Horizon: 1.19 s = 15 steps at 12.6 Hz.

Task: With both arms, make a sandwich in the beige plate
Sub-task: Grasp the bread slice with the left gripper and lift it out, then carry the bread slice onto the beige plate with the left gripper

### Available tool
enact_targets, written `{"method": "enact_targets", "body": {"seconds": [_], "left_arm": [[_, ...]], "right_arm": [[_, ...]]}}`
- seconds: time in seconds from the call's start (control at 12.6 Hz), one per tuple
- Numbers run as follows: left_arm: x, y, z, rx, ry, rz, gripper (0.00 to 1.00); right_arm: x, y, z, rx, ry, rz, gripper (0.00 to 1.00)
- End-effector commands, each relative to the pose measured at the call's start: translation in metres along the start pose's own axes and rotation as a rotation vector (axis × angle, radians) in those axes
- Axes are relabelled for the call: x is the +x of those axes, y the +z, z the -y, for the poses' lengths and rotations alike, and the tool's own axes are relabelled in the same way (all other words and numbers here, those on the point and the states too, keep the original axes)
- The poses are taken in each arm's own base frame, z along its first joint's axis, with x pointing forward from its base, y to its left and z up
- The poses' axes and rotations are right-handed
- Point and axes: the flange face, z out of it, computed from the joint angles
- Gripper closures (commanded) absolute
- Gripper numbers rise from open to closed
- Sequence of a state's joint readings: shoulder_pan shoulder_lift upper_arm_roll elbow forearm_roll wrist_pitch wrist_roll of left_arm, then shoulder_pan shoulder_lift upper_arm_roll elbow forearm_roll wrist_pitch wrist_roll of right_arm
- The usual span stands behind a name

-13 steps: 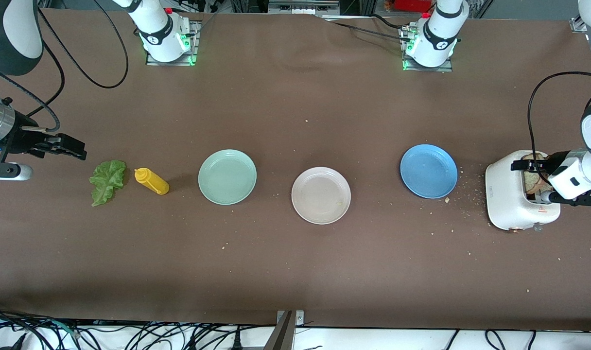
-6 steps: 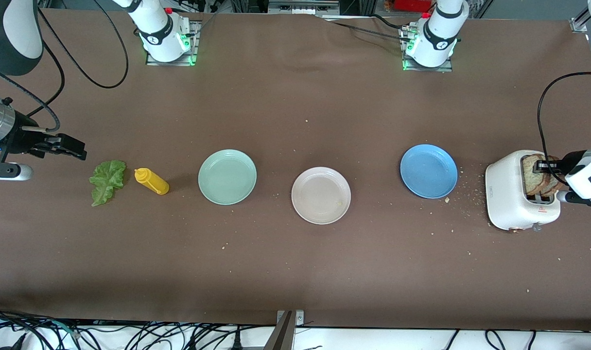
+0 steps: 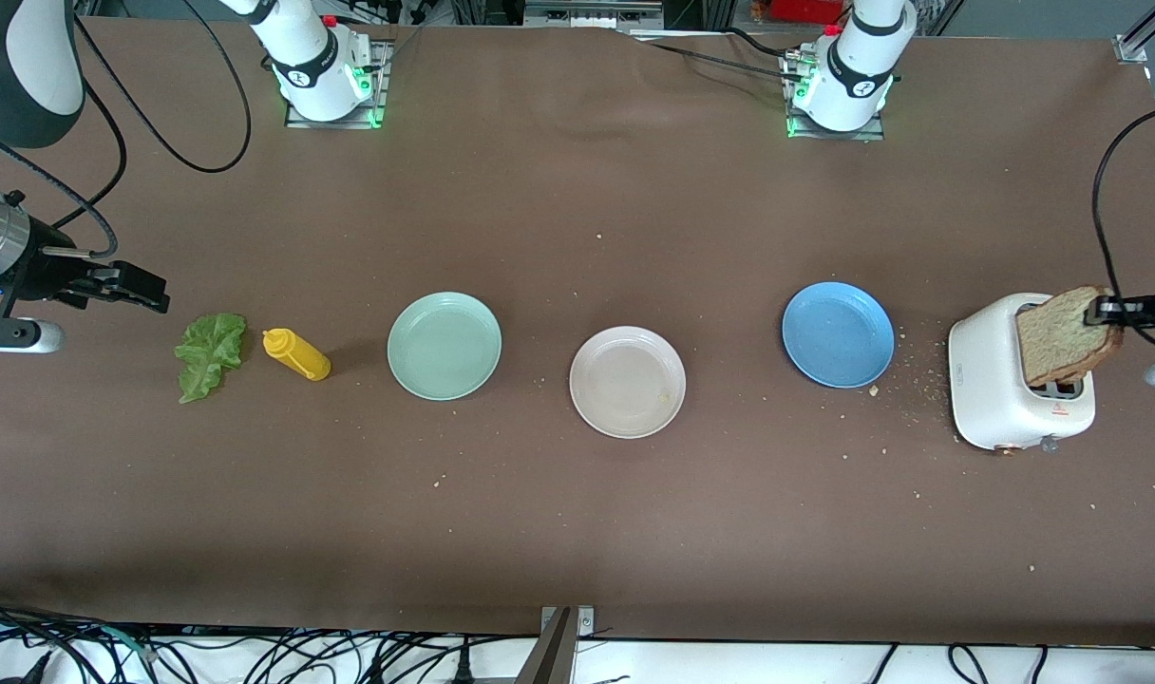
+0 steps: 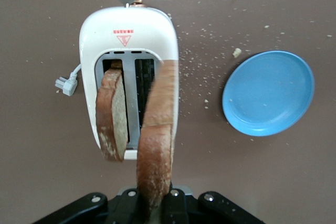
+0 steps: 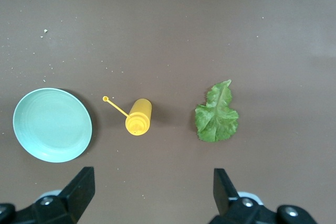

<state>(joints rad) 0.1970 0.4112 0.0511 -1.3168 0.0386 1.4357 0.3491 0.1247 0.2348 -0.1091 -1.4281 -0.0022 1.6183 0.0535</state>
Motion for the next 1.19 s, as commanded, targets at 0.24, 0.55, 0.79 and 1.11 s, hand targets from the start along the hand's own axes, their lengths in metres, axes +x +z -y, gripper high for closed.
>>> {"method": "enact_targets", "body": {"seconds": [0.24, 0.55, 0.79, 1.11], "left_arm": [[0.021, -0.014, -0.101, -0.245, 0.167, 0.010, 1.00], [0.095, 0.086, -0.231, -0.624, 0.116, 0.185, 1.00], [0.144, 0.149, -0.318, -0.862, 0.037, 0.170, 1.00], [0.168, 0.208, -0.400, -0.985, -0.013, 0.133, 1.00]], "right_arm": [[-0.004, -0.003, -0.010, 0.004, 0.001, -0.012, 0.00], [-0.002, 0.001, -0.038, 0.108, -0.101, -0.014, 0.00], [-0.002, 0.007, -0.063, 0.173, -0.294, -0.031, 0.00], [-0.011, 0.054, -0.105, 0.360, -0.552, -0.075, 0.00]]}}
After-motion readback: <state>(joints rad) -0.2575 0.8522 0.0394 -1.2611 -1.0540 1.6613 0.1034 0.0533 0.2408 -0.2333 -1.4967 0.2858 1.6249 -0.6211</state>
